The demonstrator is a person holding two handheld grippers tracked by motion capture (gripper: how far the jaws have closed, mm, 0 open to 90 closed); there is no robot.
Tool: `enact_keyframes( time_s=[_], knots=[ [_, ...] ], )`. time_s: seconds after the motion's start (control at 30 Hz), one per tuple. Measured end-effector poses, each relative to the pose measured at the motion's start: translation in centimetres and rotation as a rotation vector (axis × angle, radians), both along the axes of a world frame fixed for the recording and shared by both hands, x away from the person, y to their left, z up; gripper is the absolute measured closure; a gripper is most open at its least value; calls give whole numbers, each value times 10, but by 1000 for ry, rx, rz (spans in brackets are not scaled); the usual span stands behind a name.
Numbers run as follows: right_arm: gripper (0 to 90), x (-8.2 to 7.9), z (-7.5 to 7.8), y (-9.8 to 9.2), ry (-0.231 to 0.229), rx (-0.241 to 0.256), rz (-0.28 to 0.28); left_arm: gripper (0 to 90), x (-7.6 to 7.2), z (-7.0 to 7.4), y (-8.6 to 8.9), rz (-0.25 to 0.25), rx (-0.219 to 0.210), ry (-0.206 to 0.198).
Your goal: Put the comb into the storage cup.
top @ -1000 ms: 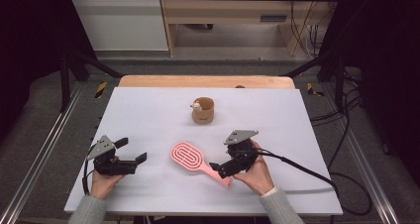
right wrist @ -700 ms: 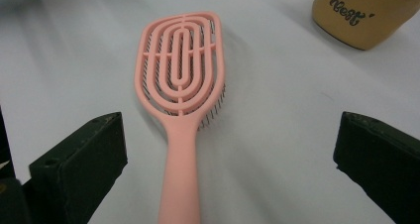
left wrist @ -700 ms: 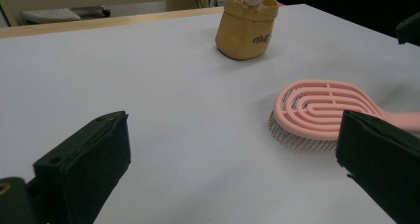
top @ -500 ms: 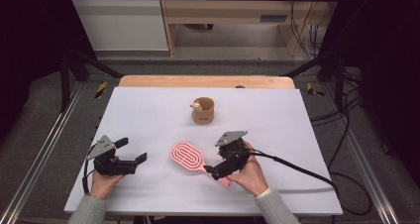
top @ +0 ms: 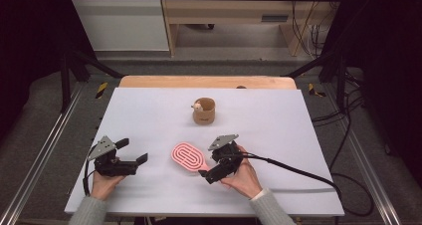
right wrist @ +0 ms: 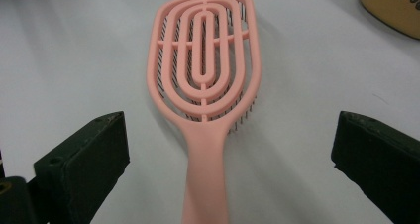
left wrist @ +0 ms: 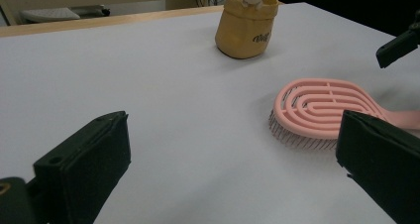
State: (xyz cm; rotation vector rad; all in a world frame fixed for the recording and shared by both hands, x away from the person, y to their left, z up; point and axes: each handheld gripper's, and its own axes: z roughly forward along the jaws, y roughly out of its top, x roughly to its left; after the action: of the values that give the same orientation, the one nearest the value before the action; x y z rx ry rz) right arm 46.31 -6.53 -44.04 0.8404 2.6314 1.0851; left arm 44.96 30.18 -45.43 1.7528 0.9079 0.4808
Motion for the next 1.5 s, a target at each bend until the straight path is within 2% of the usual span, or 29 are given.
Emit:
enact_keyframes(
  time_s=[0.3,0.4,0.77,1.03,1.5],
  knots=[
    [54,0,-11,7,19,-21,-3,3,0,0,0,-1,-1,2],
    [72,1,-13,7,13,-29,3,3,0,0,0,-1,-1,1],
    [243,0,-21,10,42,-37,43,2,0,0,0,0,-2,1],
    [369,0,-23,10,63,-62,71,2,0,0,0,1,-2,2],
    [532,1,-25,10,75,-92,79,3,0,0,0,0,-1,2]
  ],
)
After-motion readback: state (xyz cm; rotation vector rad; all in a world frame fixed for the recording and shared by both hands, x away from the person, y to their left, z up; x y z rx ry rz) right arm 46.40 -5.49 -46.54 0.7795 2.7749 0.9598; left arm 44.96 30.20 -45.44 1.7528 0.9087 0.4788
